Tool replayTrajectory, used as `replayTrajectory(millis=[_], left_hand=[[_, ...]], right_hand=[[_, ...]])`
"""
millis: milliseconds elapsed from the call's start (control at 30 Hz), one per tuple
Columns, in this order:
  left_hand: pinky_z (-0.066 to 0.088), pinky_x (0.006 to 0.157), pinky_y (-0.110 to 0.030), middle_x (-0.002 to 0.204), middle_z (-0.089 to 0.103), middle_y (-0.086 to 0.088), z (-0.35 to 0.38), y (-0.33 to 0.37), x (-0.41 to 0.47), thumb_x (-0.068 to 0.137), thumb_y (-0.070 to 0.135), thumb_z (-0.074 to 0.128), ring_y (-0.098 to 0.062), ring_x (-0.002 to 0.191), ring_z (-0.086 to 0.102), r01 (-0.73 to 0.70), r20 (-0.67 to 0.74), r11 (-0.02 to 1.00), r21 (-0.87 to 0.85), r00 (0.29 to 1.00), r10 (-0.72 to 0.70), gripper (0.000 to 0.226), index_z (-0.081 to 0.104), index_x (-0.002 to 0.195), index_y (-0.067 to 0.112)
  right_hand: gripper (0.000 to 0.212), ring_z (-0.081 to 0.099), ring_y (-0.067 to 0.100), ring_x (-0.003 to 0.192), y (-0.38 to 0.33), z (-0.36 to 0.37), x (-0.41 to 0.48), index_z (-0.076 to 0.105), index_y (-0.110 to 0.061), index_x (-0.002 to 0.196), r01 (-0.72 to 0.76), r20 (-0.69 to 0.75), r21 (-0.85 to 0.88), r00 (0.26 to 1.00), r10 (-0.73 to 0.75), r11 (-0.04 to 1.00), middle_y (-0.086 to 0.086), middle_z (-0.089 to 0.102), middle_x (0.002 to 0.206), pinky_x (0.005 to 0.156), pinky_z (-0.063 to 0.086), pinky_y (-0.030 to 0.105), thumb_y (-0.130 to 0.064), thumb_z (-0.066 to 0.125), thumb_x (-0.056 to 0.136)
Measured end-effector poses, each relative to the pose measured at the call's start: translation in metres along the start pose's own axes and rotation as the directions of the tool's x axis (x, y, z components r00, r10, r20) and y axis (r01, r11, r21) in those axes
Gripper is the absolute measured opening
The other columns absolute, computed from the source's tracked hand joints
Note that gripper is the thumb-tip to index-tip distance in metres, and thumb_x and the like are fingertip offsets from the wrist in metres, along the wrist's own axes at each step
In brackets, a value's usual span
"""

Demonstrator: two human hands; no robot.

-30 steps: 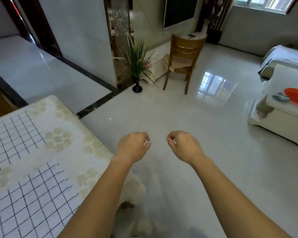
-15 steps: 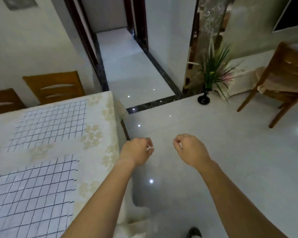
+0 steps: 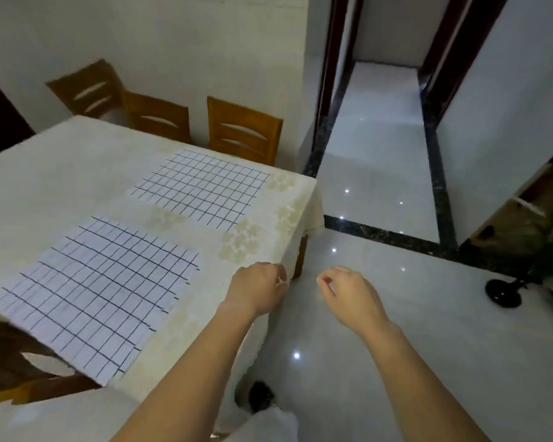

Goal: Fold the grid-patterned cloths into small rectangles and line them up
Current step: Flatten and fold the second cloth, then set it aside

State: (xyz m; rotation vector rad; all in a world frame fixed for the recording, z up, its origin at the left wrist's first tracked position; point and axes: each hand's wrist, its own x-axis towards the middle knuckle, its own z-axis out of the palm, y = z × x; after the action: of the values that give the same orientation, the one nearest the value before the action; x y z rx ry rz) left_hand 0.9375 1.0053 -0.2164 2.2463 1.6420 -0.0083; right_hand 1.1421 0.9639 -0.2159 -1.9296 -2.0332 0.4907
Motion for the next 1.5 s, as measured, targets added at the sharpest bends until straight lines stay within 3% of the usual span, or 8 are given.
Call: replayTrajectory(millis=[333, 533, 1000, 1100, 1200, 1300, 1400, 1500], left_hand=[[0.046, 0.092, -0.038, 0.123, 0.066, 0.000, -0.040, -0.023, 0.162, 0.100, 0.038, 0.050, -0.024, 0.115, 0.060, -0.008, -0.071, 0.994, -0.112, 0.997, 0.000, 0.029, 0.062, 0.124, 0.027], [0.044, 0.094, -0.038, 0.123, 0.065, 0.004, -0.044, -0.104, 0.179, 0.101, 0.045, 0.048, -0.020, 0.116, 0.059, 0.212, -0.013, 0.971, -0.109, 0.977, -0.214, 0.031, 0.060, 0.125, 0.028], [0.042, 0.099, -0.039, 0.139, 0.054, -0.003, -0.023, -0.185, 0.274, 0.099, 0.039, 0.055, -0.027, 0.124, 0.053, 0.711, 0.063, 0.687, -0.152, 0.701, -0.711, 0.041, 0.053, 0.137, 0.024], [0.037, 0.110, -0.040, 0.152, 0.044, -0.002, -0.015, -0.193, 0.294, 0.099, 0.037, 0.056, -0.026, 0.136, 0.043, 0.763, 0.024, 0.625, -0.164, 0.637, -0.771, 0.050, 0.044, 0.146, 0.023], [0.019, 0.123, -0.044, 0.167, 0.017, -0.003, 0.000, -0.195, 0.303, 0.101, 0.037, 0.054, -0.029, 0.153, 0.017, 0.817, 0.089, 0.538, -0.208, 0.563, -0.821, 0.066, 0.024, 0.157, 0.021], [0.013, 0.125, -0.045, 0.169, -0.001, -0.003, 0.016, -0.193, 0.310, 0.102, 0.037, 0.053, -0.029, 0.155, 0.005, 0.853, 0.172, 0.453, -0.258, 0.502, -0.848, 0.076, 0.008, 0.161, 0.021], [0.011, 0.126, -0.046, 0.169, -0.003, 0.000, 0.025, -0.196, 0.317, 0.101, 0.039, 0.053, -0.028, 0.155, 0.004, 0.875, 0.226, 0.387, -0.292, 0.456, -0.861, 0.078, 0.005, 0.161, 0.024], [0.017, 0.124, -0.046, 0.167, 0.010, 0.000, 0.030, -0.196, 0.319, 0.099, 0.037, 0.055, -0.027, 0.153, 0.013, 0.879, 0.226, 0.361, -0.310, 0.437, -0.870, 0.072, 0.015, 0.159, 0.026]], right_hand=[[0.023, 0.065, 0.018, 0.081, 0.035, -0.035, 0.172, 0.066, -0.020, 0.090, -0.018, 0.007, -0.150, 1.000, 0.019, 0.989, 0.001, 0.066, 0.088, 0.074, 0.057, 0.038, -0.034, 0.051, 0.100], [0.022, 0.063, 0.021, 0.080, -0.019, 0.012, 0.266, 0.068, -0.019, 0.093, 0.171, 0.159, -0.097, 0.975, -0.155, 0.980, -0.001, 0.066, 0.091, 0.070, 0.054, 0.039, -0.031, 0.052, 0.098], [0.020, 0.062, 0.022, 0.084, -0.100, 0.123, 0.475, 0.067, -0.024, 0.101, 0.638, 0.428, 0.021, 0.691, -0.583, 0.770, -0.004, 0.064, 0.098, 0.065, 0.043, 0.028, -0.027, 0.047, 0.099], [0.024, 0.062, 0.022, 0.096, -0.105, 0.134, 0.513, 0.065, -0.022, 0.115, 0.667, 0.441, 0.029, 0.660, -0.608, 0.745, 0.000, 0.064, 0.113, 0.074, 0.048, 0.030, -0.027, 0.047, 0.099], [0.041, 0.049, 0.026, 0.124, -0.106, 0.156, 0.534, 0.049, -0.021, 0.140, 0.711, 0.510, -0.006, 0.607, -0.609, 0.704, 0.006, 0.050, 0.140, 0.100, 0.042, 0.036, -0.031, 0.047, 0.101], [0.068, 0.016, 0.034, 0.149, -0.109, 0.182, 0.541, 0.018, -0.022, 0.157, 0.701, 0.612, -0.059, 0.588, -0.529, 0.711, 0.012, 0.010, 0.164, 0.121, 0.018, 0.044, -0.046, 0.046, 0.100], [0.091, -0.009, 0.040, 0.151, -0.111, 0.206, 0.545, -0.008, -0.026, 0.158, 0.708, 0.682, -0.111, 0.565, -0.465, 0.697, 0.011, -0.018, 0.164, 0.123, 0.004, 0.053, -0.065, 0.044, 0.094], [0.105, -0.013, 0.044, 0.149, -0.103, 0.221, 0.550, -0.014, -0.026, 0.156, 0.684, 0.719, -0.165, 0.576, -0.388, 0.710, 0.015, -0.022, 0.163, 0.120, 0.003, 0.059, -0.078, 0.044, 0.085]])
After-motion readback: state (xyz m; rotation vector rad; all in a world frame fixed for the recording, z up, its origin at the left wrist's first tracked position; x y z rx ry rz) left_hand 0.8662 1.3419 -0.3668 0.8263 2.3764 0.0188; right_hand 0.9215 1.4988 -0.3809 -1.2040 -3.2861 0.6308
